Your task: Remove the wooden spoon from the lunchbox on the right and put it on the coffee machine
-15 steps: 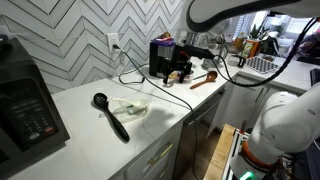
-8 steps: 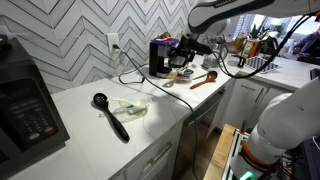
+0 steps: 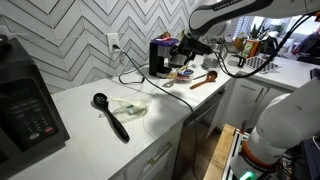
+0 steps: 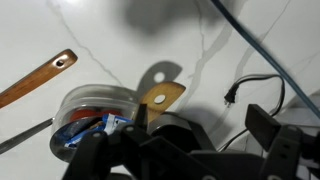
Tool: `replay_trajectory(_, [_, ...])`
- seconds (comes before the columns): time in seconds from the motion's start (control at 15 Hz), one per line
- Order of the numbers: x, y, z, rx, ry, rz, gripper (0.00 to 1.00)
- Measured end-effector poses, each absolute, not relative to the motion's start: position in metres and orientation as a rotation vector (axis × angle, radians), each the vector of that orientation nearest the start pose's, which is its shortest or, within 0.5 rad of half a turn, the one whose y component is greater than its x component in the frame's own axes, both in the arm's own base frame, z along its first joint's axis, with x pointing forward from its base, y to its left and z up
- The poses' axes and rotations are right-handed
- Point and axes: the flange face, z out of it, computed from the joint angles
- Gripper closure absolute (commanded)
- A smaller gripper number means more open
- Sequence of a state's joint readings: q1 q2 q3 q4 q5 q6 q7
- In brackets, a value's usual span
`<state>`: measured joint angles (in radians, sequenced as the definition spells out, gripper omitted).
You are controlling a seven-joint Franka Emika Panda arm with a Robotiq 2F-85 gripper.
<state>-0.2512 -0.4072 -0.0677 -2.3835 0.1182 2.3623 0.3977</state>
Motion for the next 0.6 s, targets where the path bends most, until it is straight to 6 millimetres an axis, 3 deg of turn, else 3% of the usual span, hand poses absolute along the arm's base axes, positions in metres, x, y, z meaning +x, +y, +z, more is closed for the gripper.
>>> replay_trajectory(0.2, [0.446, -0.145, 0.510, -2.635, 1.319, -0.687, 0.00])
replay_trajectory(0.33, [0.449, -0.150, 0.496, -2.588, 1.445, -0.756, 0.00])
replay_trajectory(0.6, [0.440, -0.167, 0.467, -2.501, 1.727, -0.816, 0.00])
